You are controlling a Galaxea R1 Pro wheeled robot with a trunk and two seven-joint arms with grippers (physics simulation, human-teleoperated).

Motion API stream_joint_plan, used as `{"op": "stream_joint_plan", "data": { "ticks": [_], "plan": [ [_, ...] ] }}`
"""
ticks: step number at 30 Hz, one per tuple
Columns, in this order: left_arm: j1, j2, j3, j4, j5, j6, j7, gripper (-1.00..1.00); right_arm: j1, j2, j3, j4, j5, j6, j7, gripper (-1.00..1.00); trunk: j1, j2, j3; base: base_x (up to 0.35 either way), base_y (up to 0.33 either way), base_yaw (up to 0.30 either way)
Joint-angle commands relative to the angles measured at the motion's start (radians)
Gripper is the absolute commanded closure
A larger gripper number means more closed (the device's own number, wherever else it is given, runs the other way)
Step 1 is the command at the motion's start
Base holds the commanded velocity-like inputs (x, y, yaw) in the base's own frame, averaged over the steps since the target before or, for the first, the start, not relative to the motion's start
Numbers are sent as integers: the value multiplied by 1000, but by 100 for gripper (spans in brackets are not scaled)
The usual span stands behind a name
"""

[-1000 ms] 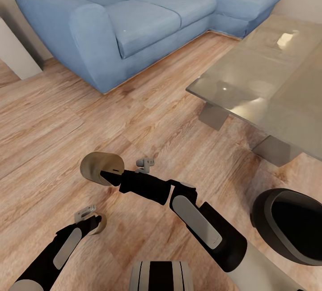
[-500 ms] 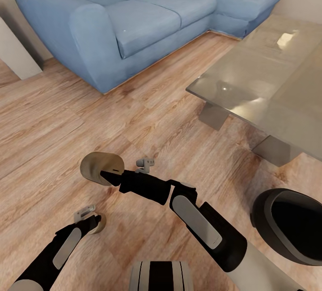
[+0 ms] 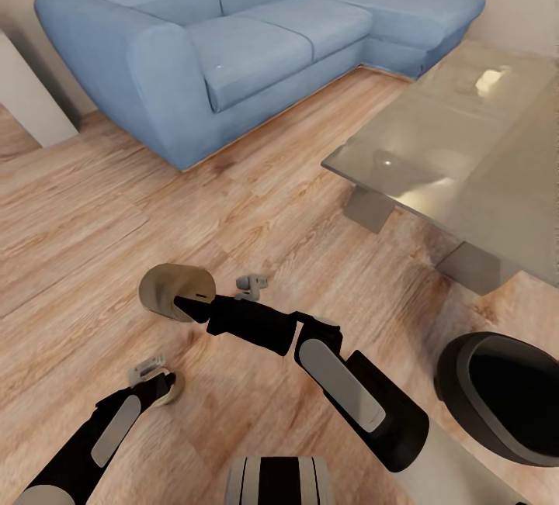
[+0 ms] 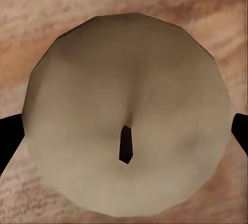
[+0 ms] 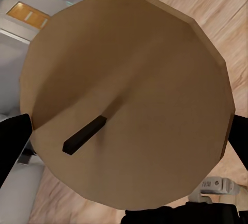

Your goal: Place each of the two pumpkins and all three candles from the living room inside a cabinet in the living room (use any cabinet), then make sure every cabinet is closed, and position the cauldron so it is next to a table in the living room.

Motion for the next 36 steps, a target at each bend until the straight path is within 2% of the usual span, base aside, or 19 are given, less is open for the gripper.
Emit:
{"op": "stream_joint_plan", "data": {
  "ticks": [1, 9, 12, 16, 18, 23, 25, 27, 33, 34, 36],
  "plan": [
    [0, 1, -5, -2, 11, 1, 10, 100, 0, 0, 0, 0, -4, 3, -1, 100, -1, 0, 3, 0, 0, 0],
    [0, 12, 2, -2, 23, 12, 7, 100, 0, -3, -2, 0, -4, 3, -1, 100, -4, 2, 34, 0, 0, 0],
    [0, 13, 8, -2, 25, 17, 9, 100, 0, -21, -2, 1, -4, 1, 0, 100, -5, 3, 46, 0, 0, 0],
    [0, 9, 23, -8, 27, 21, 16, 100, 0, -52, -5, 1, -5, -1, 3, 100, -5, 3, 46, 0, 0, 0],
    [0, 10, 32, -11, 30, 29, 17, 100, 0, -59, -6, 3, -5, -6, 3, 100, -6, 3, 54, 0, 0, 0],
    [0, 14, 89, -42, 51, 106, 16, 100, 0, -64, -6, 4, -6, -14, 3, 100, -9, 4, 73, 0, 0, 0],
    [0, 15, 132, -55, 53, 147, 16, 100, 0, -65, -6, 3, -5, -15, 3, 100, -10, 5, 81, 0, 0, 0],
    [0, 15, 159, -56, 52, 174, 16, 100, 0, -69, -6, 4, -4, -15, 2, 100, -10, 5, 88, 0, 0, 0],
    [0, 19, 181, -56, 52, 195, 15, 100, 0, -80, -6, 4, -6, -19, -3, 100, -13, 7, 112, 0, 0, 0],
    [0, 22, 182, -57, 52, 197, 16, 100, 0, -80, -6, 4, -6, -24, -5, 100, -14, 7, 115, 0, 0, 0],
    [-1, 55, 217, -71, 67, 293, 15, 100, 0, -81, -6, 2, -7, -39, -11, 100, -14, 7, 123, -28, 0, 0]
  ]
}}
